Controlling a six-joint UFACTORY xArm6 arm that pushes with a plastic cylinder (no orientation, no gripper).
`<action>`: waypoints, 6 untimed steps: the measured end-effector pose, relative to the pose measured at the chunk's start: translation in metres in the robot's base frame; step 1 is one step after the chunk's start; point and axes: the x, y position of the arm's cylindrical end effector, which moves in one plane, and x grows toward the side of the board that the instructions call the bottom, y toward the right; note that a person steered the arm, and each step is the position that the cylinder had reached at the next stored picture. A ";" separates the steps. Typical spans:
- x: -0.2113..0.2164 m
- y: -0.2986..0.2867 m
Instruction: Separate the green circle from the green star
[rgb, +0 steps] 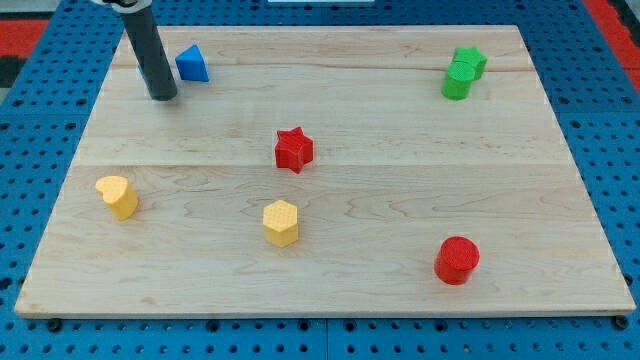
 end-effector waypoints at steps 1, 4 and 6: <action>-0.015 -0.018; 0.000 0.018; -0.007 0.099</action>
